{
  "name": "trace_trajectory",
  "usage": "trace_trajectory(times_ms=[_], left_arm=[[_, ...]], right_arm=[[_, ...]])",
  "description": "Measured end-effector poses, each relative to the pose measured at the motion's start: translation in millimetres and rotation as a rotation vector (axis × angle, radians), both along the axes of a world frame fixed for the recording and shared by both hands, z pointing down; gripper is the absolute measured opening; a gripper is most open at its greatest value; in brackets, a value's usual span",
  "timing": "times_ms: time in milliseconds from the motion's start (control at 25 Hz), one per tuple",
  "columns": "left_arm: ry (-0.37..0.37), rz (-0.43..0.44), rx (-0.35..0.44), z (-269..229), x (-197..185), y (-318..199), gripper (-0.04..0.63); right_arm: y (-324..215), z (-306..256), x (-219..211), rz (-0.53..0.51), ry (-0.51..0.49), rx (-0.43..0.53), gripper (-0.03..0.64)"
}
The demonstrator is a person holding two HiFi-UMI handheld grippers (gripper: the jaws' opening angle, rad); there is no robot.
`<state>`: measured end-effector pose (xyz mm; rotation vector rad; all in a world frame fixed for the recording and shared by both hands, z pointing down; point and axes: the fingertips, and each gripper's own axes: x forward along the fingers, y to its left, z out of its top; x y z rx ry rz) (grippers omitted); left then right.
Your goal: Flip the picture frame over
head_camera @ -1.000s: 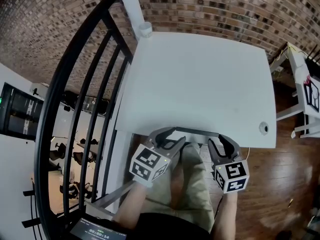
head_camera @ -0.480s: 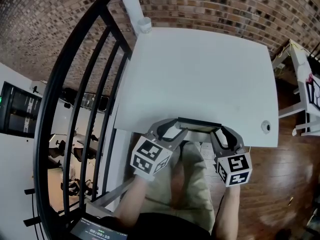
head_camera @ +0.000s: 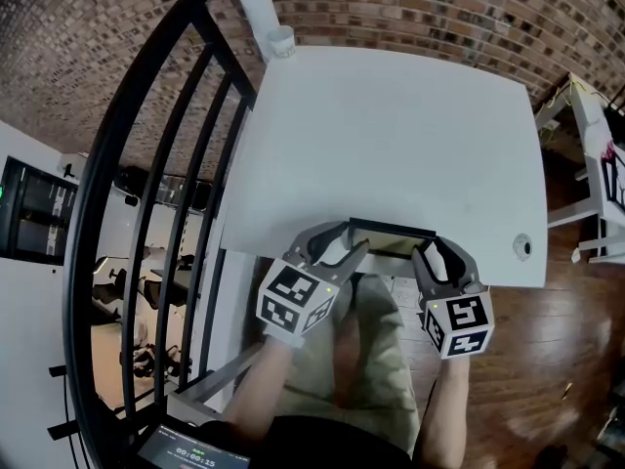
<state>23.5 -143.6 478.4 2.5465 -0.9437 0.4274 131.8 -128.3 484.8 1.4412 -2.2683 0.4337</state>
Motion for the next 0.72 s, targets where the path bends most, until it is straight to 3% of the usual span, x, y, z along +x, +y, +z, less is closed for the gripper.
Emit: trace_trajectory(times_ms=[720], left_arm=[[-0.014, 0.010, -0.061, 30.0, 7.7, -3.2, 0.193]], right_arm=[[-6.3, 31.6, 7.4, 0.038, 0.002, -0.061, 0.140]])
